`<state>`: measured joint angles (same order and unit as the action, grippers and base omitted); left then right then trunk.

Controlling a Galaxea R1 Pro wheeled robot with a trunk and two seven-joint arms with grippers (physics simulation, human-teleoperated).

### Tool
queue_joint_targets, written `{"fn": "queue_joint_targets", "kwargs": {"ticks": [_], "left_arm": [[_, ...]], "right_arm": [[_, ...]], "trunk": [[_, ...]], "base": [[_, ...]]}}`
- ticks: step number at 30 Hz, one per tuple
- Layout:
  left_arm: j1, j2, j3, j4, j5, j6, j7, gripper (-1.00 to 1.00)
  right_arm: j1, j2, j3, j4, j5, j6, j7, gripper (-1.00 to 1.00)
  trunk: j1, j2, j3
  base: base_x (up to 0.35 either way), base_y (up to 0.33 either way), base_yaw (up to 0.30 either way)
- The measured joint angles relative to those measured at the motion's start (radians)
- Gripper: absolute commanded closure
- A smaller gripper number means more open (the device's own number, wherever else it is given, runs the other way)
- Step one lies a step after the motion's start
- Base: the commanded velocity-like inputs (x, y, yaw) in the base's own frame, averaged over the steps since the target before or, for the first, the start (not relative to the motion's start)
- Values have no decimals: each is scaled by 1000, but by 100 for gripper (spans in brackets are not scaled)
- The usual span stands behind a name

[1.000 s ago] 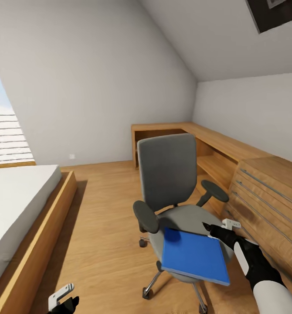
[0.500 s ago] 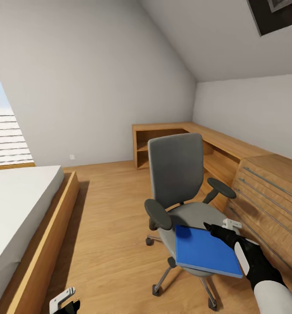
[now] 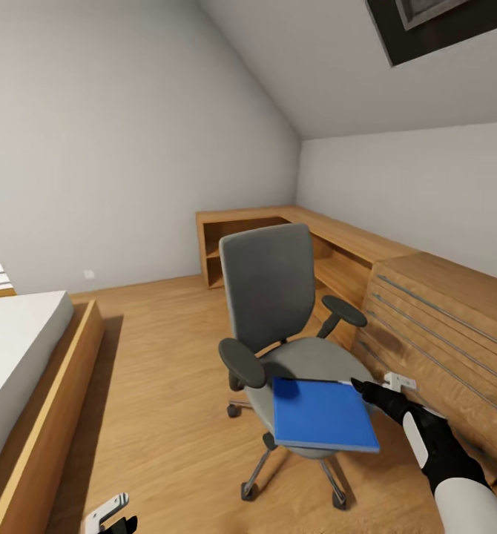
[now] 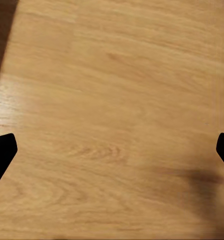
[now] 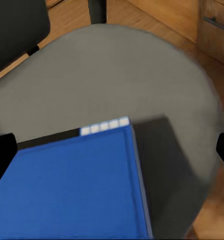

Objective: In the bedroom, organize the workspace by keeping the computer under the desk, ensuring the monitor is on the desk, placing the keyboard on the desk next to the monitor, placing the mouse on the desk next to the keyboard, moving the folder from the swivel chair onto the desk next to the mouse, stacking the notebook on top of the folder with the pen on top of the notebook, and positioning the swivel chair next to the desk.

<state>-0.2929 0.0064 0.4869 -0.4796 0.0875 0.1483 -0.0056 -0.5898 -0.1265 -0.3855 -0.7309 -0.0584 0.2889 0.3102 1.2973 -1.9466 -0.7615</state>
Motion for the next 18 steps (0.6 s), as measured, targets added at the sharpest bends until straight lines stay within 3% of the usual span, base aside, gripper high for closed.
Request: {"fn": "queue_joint_targets", "kwargs": {"ticks": [7, 18], "left_arm": [[0, 0, 0, 0, 0, 0, 0, -100], [0, 0, 0, 0, 0, 0, 0, -100]], "right_arm": [[0, -1, -9, 3, 0, 0, 1, -100], [0, 1, -48, 5, 0, 7, 3, -100]], "trunk": [[1, 0, 0], [0, 0, 0]], "base": [[-196, 0, -241], [-29, 0, -80]]}}
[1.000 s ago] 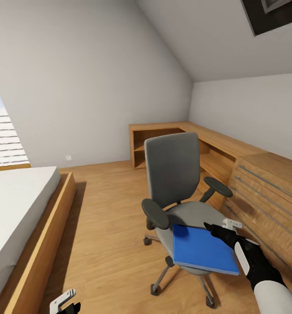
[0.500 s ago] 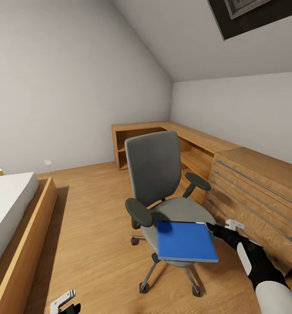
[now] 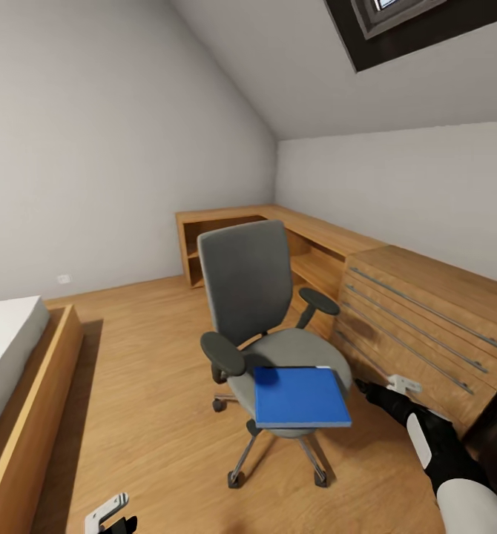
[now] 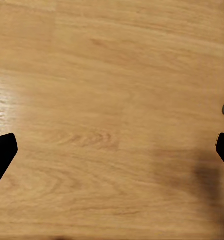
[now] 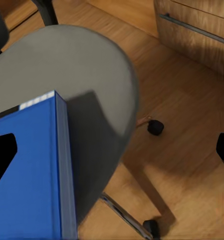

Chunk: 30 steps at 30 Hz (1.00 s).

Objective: In the bedroom, organize the workspace by keeping the computer under the desk, ensuring the monitor is on the desk, placing the keyboard on the desk next to the monitor, placing the mouse on the desk next to the keyboard, moving the folder from the swivel chair onto the desk next to the mouse, stacking the notebook on top of the folder with the pen on top of the notebook, and positioning the swivel chair next to the desk.

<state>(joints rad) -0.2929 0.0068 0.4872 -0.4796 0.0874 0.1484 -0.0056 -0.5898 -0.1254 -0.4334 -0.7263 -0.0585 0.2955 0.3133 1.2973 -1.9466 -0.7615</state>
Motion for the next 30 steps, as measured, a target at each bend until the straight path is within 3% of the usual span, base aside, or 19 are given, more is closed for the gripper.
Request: {"fn": "queue_joint_targets", "kwargs": {"ticks": [14, 20, 26, 28, 30], "left_arm": [[0, 3, -1, 2, 1, -5, 0, -100], [0, 3, -4, 87, -4, -143, -1, -100], [0, 3, -5, 120, -13, -213, -5, -100], [1, 2, -5, 145, -28, -285, -5, -100], [1, 2, -7, 219, -80, -463, -3, -100]], "right_arm": [[0, 3, -1, 0, -2, 1, 2, -100], [0, 2, -1, 0, -3, 1, 2, -100], [1, 3, -1, 0, -3, 0, 3, -100], [1, 4, -1, 0, -3, 0, 3, -100], [2, 4, -1, 0, -3, -1, 3, -100]], "trunk": [[0, 0, 0], [0, 0, 0], [0, 0, 3], [0, 0, 5], [0, 0, 7]], "base": [[0, 14, -29], [0, 4, -7], [0, 0, -119], [0, 0, -177], [0, 0, -180]]}}
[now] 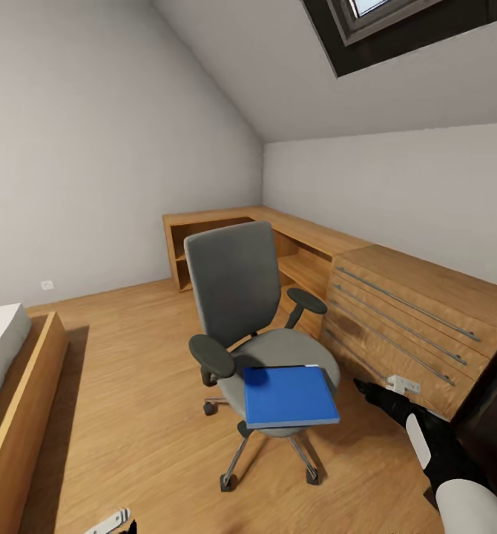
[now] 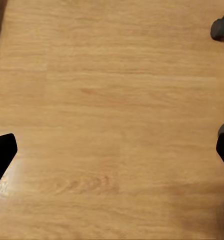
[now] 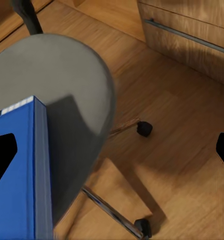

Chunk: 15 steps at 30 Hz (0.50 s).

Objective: In the bedroom, organize the workspace by keeping the computer under the desk, ensuring the monitor is on the desk, placing the keyboard on the desk next to the monitor, placing the mouse on the desk next to the keyboard, moving the folder from the swivel chair onto the desk next to the mouse, stacking the notebook on top of the folder with the pen on top of the notebook, and positioning the swivel chair next to the desk.

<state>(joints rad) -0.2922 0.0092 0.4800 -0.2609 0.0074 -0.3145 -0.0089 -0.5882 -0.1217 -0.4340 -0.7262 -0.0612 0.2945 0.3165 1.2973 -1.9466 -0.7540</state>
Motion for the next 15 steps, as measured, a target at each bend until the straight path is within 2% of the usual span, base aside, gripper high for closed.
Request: {"fn": "queue_joint_targets", "kwargs": {"ticks": [1, 2, 3, 4, 5, 9, 11, 15], "left_arm": [[0, 0, -1, 22, -19, -53, 1, -100], [0, 1, -3, 61, -55, -150, 4, -100], [0, 1, -4, 79, -72, -194, 6, -100], [0, 1, -8, 130, -116, -298, 8, -100], [0, 3, -7, 151, -134, -336, 9, -100], [0, 22, -5, 169, -148, -370, 10, -100], [0, 35, -4, 171, -149, -375, 11, -100], [0, 42, -4, 171, -149, -377, 10, -100]], "right_arm": [[0, 0, 0, 0, 0, 0, 0, -100], [0, 0, 0, 0, 0, -1, 0, -100], [0, 0, 0, 0, 0, -1, 0, -100], [0, 0, 0, 0, 0, -2, 0, -100], [1, 0, 0, 0, 0, -2, 0, -100], [0, 0, 0, 0, 0, -2, 0, -100], [0, 0, 0, 0, 0, -2, 0, -100], [0, 0, 0, 1, 0, -2, 0, -100]], "trunk": [[0, 0, 1], [0, 0, 2], [0, 0, 3], [0, 0, 4], [0, 0, 6], [0, 0, 10], [0, 0, 12], [0, 0, 13]], "base": [[0, 0, -180], [0, 0, -180], [0, 0, -181], [0, 0, -181], [0, 0, -181], [0, 19, -181], [0, 184, -142], [0, 277, -40]]}}
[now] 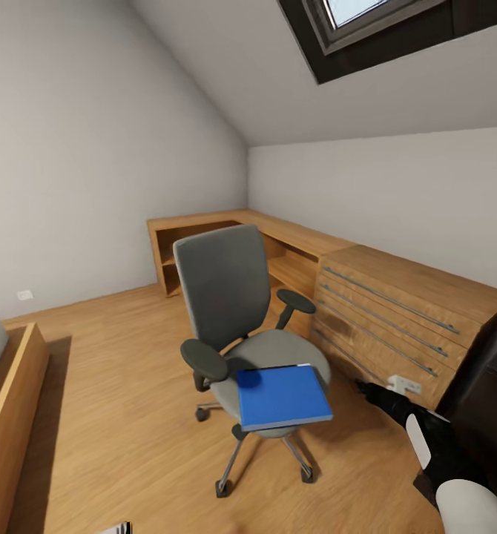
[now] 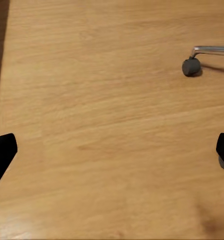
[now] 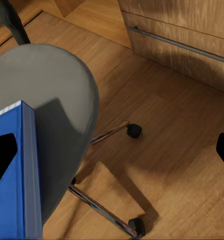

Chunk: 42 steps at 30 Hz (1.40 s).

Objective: In the bedroom, organize the workspace by keeping the computer under the desk, ensuring the monitor is on the desk, placing the keyboard on the desk next to the monitor, placing the mouse on the desk next to the keyboard, moving the folder from the swivel chair onto the desk next to the mouse, stacking the notebook on top of the folder with the pen on top of the notebook, and positioning the swivel chair next to the desk.

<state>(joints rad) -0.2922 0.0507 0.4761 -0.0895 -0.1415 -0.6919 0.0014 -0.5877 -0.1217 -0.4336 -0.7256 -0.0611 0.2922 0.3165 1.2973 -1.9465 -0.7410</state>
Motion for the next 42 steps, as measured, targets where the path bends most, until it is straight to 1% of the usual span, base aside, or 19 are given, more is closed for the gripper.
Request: {"fn": "queue_joint_targets", "kwargs": {"ticks": [6, 21, 24, 26, 28, 29, 31, 34, 35, 37, 39, 42], "left_arm": [[0, 1, 0, 1, 0, -1, 0, -100], [0, -1, 3, 0, 1, -1, 4, -100], [0, -1, 4, 0, 2, -2, 5, -100], [0, -1, 4, 0, 3, -1, 5, -100], [0, -2, 3, -1, 3, -1, 4, -100], [0, -2, 3, -1, 3, -1, 4, -100], [0, -4, 3, -1, 2, -1, 4, -100], [0, -5, 3, 0, 1, 0, 3, -100], [0, -5, 3, 0, 0, 0, 2, -100], [0, -7, 3, 1, -2, 1, -3, -100], [0, -13, 2, 1, -3, 1, -5, -100], [0, -19, 3, 1, -4, -1, -6, -100]], "right_arm": [[0, -1, 0, 0, 0, -2, 0, -100], [0, -3, 0, 4, -1, 4, 2, -100], [0, -5, -1, 5, -25, 8, 4, -100], [1, -6, -1, 12, -57, 16, 14, -100], [1, -9, 0, 29, -103, 43, 51, -100], [1, -10, 0, 32, -111, 52, 65, -100], [1, -21, 0, 41, -130, 84, 118, -100], [1, -42, -1, 45, -141, 114, 186, -100], [1, -45, -1, 46, -143, 117, 192, -100], [1, -60, -2, 47, -161, 123, 211, -100], [2, -71, -3, 48, -186, 125, 216, -100], [2, -84, -3, 48, -207, 125, 219, -100]], "trunk": [[0, 0, 0], [0, 0, 0], [0, 0, 0], [0, 0, 0], [0, 0, 0], [0, 0, 0], [0, 0, 0], [0, 0, 0], [0, 0, 0], [0, 0, 0], [0, 0, 0], [0, 0, 0]], "base": [[0, 258, -1], [0, 16, 0], [-34, 0, 0], [-130, 0, 0], [-122, 0, 0], [-69, 0, 0], [-36, 0, 0], [-13, 0, 0], [37, 0, 0], [97, 0, 0], [121, 0, 0], [56, 0, 0]]}}
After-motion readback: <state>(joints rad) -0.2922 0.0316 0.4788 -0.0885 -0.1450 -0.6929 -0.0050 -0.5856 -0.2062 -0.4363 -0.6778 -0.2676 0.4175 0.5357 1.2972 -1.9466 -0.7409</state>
